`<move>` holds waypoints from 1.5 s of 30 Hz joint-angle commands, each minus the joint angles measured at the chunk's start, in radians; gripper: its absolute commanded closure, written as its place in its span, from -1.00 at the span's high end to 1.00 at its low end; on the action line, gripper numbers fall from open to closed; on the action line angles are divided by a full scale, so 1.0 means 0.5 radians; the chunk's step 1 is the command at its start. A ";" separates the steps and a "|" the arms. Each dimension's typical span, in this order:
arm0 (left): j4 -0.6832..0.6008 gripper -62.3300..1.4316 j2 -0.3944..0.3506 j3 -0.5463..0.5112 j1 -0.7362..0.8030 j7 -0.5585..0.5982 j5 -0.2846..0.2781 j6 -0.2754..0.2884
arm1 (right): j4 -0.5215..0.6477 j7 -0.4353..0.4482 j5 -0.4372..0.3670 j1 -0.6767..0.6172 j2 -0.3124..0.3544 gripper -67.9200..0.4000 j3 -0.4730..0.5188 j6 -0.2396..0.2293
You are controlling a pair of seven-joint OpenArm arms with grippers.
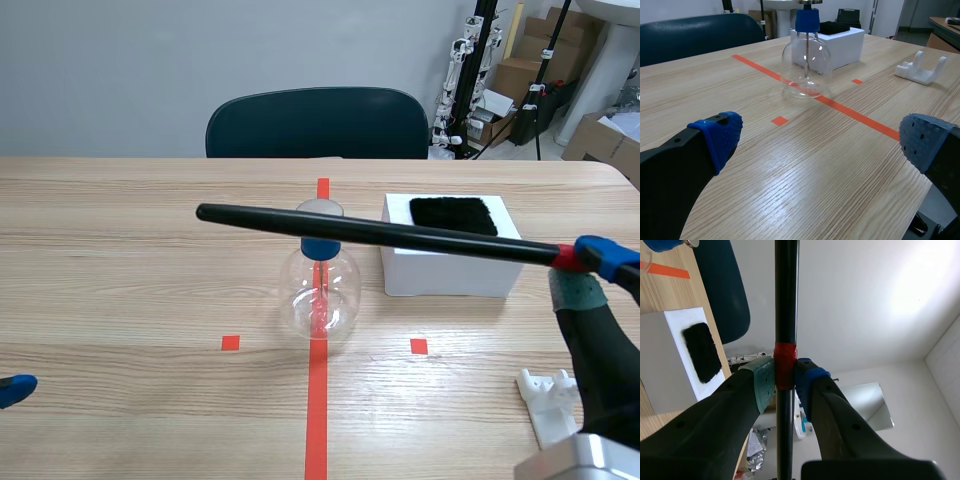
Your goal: Do the electroscope experiment. rub the rod on the fur
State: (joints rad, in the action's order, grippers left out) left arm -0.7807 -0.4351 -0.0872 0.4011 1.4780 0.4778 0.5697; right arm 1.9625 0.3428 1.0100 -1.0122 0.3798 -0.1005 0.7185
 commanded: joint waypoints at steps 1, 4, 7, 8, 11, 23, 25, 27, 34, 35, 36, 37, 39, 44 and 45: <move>-0.031 1.00 -0.012 -0.008 -0.005 0.043 -0.026 0.002 | 0.014 0.008 -0.008 0.002 0.027 -0.92 0.011 0.086; -0.031 1.00 -0.012 -0.008 -0.005 0.043 -0.026 0.002 | 0.014 0.007 -0.007 0.002 0.027 -0.92 0.011 0.052; -0.031 1.00 -0.012 -0.008 -0.005 0.043 -0.026 0.002 | 0.014 0.008 -0.006 0.002 0.027 -0.92 0.011 0.041; -0.031 1.00 -0.012 -0.008 -0.005 0.043 -0.026 0.002 | 0.014 0.008 -0.006 0.002 0.027 -0.92 0.011 0.041; -0.031 1.00 -0.012 -0.008 -0.005 0.042 -0.026 0.002 | 0.014 0.008 -0.006 0.002 0.027 -0.92 0.011 0.041; -0.031 1.00 -0.012 -0.008 -0.005 0.043 -0.026 0.002 | 0.014 0.001 -0.018 0.003 0.027 -0.92 0.011 0.041; -0.031 1.00 -0.012 -0.008 -0.005 0.043 -0.026 0.002 | 0.014 0.002 -0.046 0.002 0.027 -0.92 0.011 0.034; -0.031 1.00 -0.013 -0.008 -0.005 0.043 -0.026 0.002 | 0.014 0.011 -0.059 0.002 0.027 -0.92 0.005 0.034; -0.031 1.00 -0.012 -0.008 -0.005 0.043 -0.026 0.002 | 0.014 0.040 -0.120 0.002 0.027 -0.92 0.000 0.034; -0.031 1.00 -0.012 -0.008 -0.005 0.043 -0.026 0.002 | 0.014 0.040 -0.130 0.002 0.027 -0.92 0.000 0.035; -0.031 1.00 -0.012 -0.008 -0.005 0.043 -0.026 0.002 | 0.014 0.044 -0.143 0.002 0.027 -0.92 0.000 0.035; -0.031 1.00 -0.012 -0.008 -0.005 0.043 -0.026 0.002 | 0.014 0.055 -0.152 0.002 0.027 -0.92 0.000 0.035; -0.031 1.00 -0.012 -0.008 -0.005 0.043 -0.026 0.002 | 0.014 0.079 -0.166 0.002 0.027 -0.92 -0.002 0.034; -0.031 1.00 -0.012 -0.008 -0.005 0.043 -0.026 0.002 | 0.014 0.132 -0.196 0.002 0.027 -0.92 -0.002 0.036; -0.031 1.00 -0.012 -0.008 -0.005 0.043 -0.026 0.002 | 0.014 0.130 -0.196 0.002 0.027 -0.92 -0.002 0.036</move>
